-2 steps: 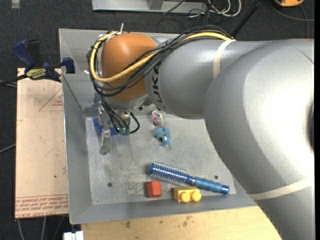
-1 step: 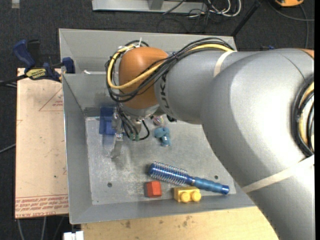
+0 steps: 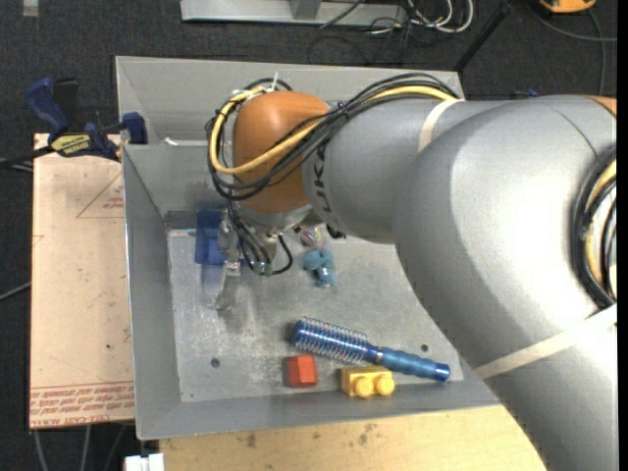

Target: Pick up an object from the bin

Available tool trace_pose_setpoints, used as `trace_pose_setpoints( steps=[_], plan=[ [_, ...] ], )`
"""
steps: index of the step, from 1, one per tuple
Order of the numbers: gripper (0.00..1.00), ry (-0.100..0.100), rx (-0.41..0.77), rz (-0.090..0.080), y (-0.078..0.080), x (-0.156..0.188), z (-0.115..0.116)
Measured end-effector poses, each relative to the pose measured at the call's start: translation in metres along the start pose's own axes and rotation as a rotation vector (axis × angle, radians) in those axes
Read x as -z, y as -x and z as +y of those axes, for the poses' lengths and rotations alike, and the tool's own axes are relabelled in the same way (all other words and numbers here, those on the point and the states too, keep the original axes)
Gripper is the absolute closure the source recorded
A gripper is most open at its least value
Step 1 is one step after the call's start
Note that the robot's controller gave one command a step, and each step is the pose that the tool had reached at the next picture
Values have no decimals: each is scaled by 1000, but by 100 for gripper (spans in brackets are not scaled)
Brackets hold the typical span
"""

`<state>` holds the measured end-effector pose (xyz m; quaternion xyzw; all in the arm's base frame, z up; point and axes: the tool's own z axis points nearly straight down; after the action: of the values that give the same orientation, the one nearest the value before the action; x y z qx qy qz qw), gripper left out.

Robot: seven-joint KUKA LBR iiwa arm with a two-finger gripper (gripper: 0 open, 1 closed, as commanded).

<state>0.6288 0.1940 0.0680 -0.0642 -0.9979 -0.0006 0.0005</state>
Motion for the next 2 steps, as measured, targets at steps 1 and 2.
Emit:
trace_pose_setpoints(
  steps=[1,2],
  plan=[
    [0,2,-1,-1,0,0,0],
    [0,4,-2,-2,1,1,1]
  ],
)
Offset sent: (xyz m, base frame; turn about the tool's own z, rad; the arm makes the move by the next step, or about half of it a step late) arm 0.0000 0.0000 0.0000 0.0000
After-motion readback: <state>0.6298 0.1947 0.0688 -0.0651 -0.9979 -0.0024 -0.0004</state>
